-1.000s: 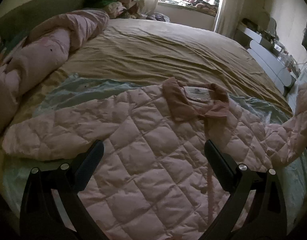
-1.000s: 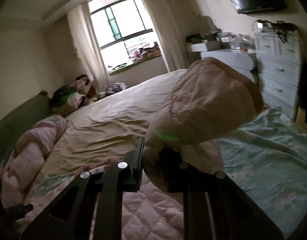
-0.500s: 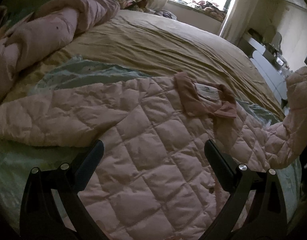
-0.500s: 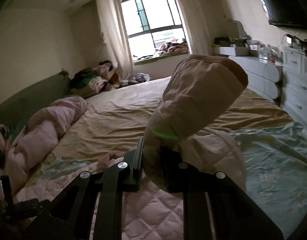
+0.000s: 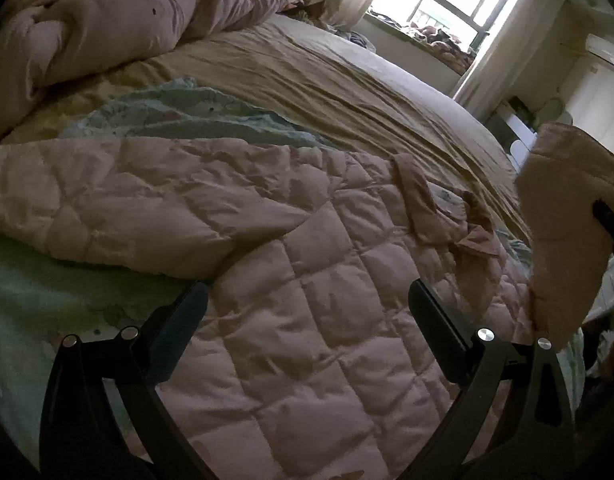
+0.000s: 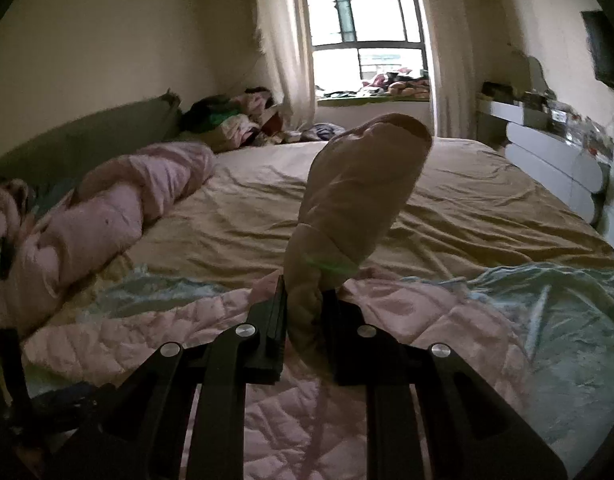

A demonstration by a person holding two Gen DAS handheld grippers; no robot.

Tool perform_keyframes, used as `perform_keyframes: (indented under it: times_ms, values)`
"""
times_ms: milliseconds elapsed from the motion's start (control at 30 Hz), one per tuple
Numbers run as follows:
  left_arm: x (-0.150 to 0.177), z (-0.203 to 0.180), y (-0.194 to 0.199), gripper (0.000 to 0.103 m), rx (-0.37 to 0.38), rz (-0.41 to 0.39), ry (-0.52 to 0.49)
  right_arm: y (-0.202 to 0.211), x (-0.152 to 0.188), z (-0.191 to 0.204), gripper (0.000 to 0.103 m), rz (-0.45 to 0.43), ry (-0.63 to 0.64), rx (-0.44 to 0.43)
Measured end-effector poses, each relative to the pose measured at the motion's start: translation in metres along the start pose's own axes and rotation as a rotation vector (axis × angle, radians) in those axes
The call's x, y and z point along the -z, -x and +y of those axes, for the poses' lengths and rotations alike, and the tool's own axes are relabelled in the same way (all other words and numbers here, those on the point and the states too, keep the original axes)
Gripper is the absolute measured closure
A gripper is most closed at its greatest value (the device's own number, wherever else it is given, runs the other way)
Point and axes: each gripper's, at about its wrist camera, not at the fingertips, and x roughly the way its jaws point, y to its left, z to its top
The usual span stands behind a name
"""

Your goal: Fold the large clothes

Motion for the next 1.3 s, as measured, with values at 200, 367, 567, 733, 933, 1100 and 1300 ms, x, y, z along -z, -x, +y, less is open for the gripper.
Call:
perform_keyframes:
  times_ms: [200, 367, 567, 733, 933, 1100, 1300]
  values:
    - [-0.007, 0.022, 0.001, 0.009, 0.006, -0.012, 0.040, -0.036, 0.028, 0.044, 0.087, 0.055, 0.086, 0.002]
    - [-0.010, 0.030, 0.005, 0.009, 0.007, -0.028, 0.050, -0.064, 0.063, 0.067, 0.087, 0.132, 0.126, -0.008]
    - [-0.009, 0.031, 0.002, 0.009, 0.083, -0.025, 0.063, -0.076, 0.095, 0.092, 0.083, 0.169, 0.168, -0.028]
    - [-0.008, 0.030, 0.001, 0.009, 0.146, -0.030, 0.093, -0.084, 0.114, 0.100, 0.078, 0.225, 0.184, -0.055]
    - [-0.009, 0.033, -0.003, 0.009, 0.189, -0.025, 0.123, -0.092, 0.139, 0.105, 0.063, 0.314, 0.179, -0.110]
    - [-0.010, 0.034, -0.006, 0.009, 0.209, -0.041, 0.133, -0.089, 0.148, 0.116, 0.055, 0.323, 0.180, -0.146]
    - [-0.005, 0.024, -0.022, 0.009, 0.254, -0.008, 0.127, -0.079, 0.148, 0.116, 0.031, 0.349, 0.157, -0.236]
